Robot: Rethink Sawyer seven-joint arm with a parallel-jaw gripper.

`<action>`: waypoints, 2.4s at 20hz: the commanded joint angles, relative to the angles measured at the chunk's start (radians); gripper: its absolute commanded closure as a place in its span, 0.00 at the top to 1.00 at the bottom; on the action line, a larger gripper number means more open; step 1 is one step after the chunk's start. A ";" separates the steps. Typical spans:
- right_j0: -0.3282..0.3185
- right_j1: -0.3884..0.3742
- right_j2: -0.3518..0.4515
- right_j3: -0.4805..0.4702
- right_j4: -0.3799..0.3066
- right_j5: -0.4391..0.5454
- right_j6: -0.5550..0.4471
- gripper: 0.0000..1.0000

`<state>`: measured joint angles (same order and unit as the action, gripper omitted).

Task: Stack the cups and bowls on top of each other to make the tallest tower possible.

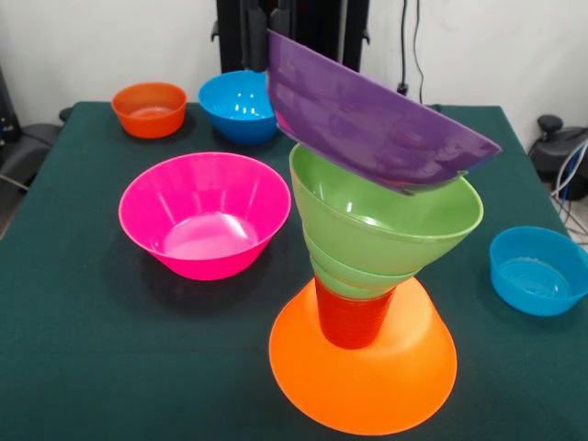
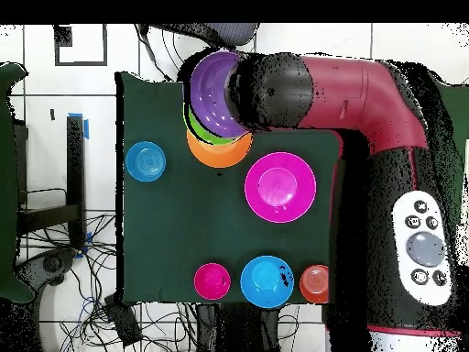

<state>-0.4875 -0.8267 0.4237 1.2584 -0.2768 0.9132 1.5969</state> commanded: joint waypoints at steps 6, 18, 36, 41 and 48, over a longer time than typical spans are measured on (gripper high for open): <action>0.017 0.021 -0.026 0.028 0.049 -0.006 0.151 0.00; 0.026 0.053 -0.040 0.007 0.065 -0.034 0.167 0.00; 0.053 0.109 -0.078 -0.028 0.067 -0.075 0.180 0.00; 0.065 0.129 -0.090 -0.039 0.064 -0.094 0.193 0.00; 0.085 0.143 -0.106 -0.067 0.073 -0.083 0.206 0.00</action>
<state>-0.4445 -0.7136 0.3463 1.2396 -0.2067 0.8792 1.6189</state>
